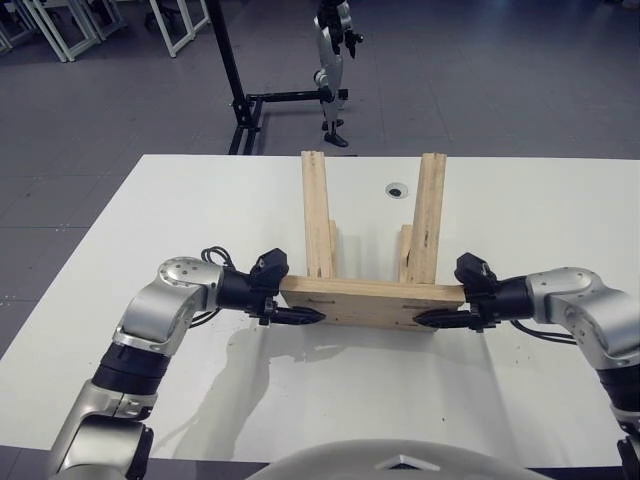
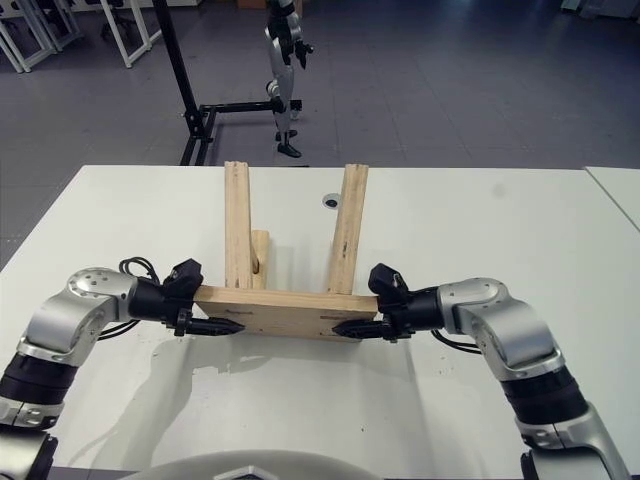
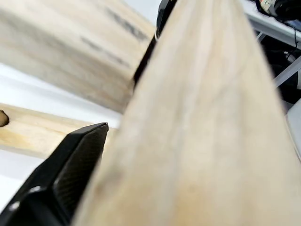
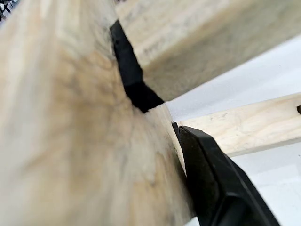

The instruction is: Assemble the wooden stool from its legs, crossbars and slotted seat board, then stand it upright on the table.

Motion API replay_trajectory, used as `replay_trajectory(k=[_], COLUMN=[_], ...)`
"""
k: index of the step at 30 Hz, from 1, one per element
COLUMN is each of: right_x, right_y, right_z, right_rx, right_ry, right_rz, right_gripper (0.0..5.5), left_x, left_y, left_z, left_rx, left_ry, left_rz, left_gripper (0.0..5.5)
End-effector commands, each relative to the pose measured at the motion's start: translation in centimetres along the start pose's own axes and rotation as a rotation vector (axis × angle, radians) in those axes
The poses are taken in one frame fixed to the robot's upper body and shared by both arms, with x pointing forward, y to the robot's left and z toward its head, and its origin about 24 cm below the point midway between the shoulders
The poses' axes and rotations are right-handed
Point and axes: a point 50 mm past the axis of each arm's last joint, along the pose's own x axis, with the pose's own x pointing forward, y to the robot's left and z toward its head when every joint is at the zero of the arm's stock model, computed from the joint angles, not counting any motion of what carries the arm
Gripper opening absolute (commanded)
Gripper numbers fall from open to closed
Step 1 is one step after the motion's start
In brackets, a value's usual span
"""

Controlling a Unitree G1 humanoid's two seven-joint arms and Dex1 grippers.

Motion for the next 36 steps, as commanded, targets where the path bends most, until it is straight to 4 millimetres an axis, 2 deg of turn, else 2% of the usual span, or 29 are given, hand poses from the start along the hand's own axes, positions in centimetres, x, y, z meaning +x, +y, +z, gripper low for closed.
replay_trajectory(k=[1,4,8,11,12,14,16,17,18,19,21,24,27,29,33,34,36], right_x=[-0.6,-1.2,-2.3,-3.5,-3.9,-4.3,-4.2,-4.0,-3.9,-3.9,-4.4,-5.0,-5.0,-4.4,-3.4,-3.1,-2.9], right_y=[0.7,1.2,2.3,2.8,2.8,2.5,2.1,1.6,1.5,1.4,1.5,-0.2,-2.2,-3.2,-4.6,-4.8,-5.1], right_z=[2.4,4.3,7.0,9.0,9.7,10.3,10.3,10.0,9.9,10.0,10.7,12.1,13.2,12.8,10.7,10.0,9.2], right_rx=[0.038,0.114,0.254,0.323,0.309,0.313,0.396,0.438,0.482,0.537,0.680,0.859,0.988,1.063,1.189,1.222,1.257], right_ry=[-0.061,-0.149,-0.212,-0.209,-0.218,-0.225,-0.201,-0.180,-0.179,-0.174,-0.179,-0.254,-0.339,-0.347,-0.353,-0.353,-0.356], right_rz=[0.070,0.115,0.241,0.364,0.349,0.285,0.354,0.333,0.373,0.439,0.630,0.734,0.738,0.682,0.605,0.587,0.562], right_gripper=[2.18,2.07,1.99,1.91,1.91,1.91,1.91,1.91,1.91,1.91,1.91,1.91,1.91,1.91,1.91,1.91,2.28], left_x=[-0.8,-1.3,-2.7,-3.9,-4.1,-4.6,-4.8,-4.7,-4.6,-4.6,-5.2,-5.9,-6.0,-5.3,-3.5,-3.2,-2.8], left_y=[-0.2,-0.8,-3.2,-4.1,-4.2,-4.1,-3.6,-3.3,-3.2,-3.3,-3.5,-3.0,-1.6,-0.3,1.8,2.1,2.4], left_z=[2.2,4.1,6.9,8.8,9.3,10.4,11.2,11.1,11.0,10.9,11.2,11.7,12.9,12.9,11.3,10.9,10.3], left_rx=[-0.107,-0.137,-0.220,-0.261,-0.260,-0.300,-0.391,-0.452,-0.510,-0.542,-0.645,-0.783,-0.830,-0.862,-0.944,-0.965,-0.996], left_ry=[-0.078,-0.135,-0.160,-0.132,-0.115,-0.117,-0.120,-0.108,-0.095,-0.092,-0.148,-0.195,-0.270,-0.289,-0.278,-0.281,-0.281], left_rz=[-0.109,-0.165,-0.375,-0.411,-0.396,-0.378,-0.376,-0.381,-0.411,-0.446,-0.646,-0.758,-0.776,-0.707,-0.580,-0.573,-0.568], left_gripper=[2.45,2.13,1.77,1.58,1.58,1.58,1.58,1.58,1.58,1.85,2.05,2.05,2.05,2.05,2.05,2.29,2.64])
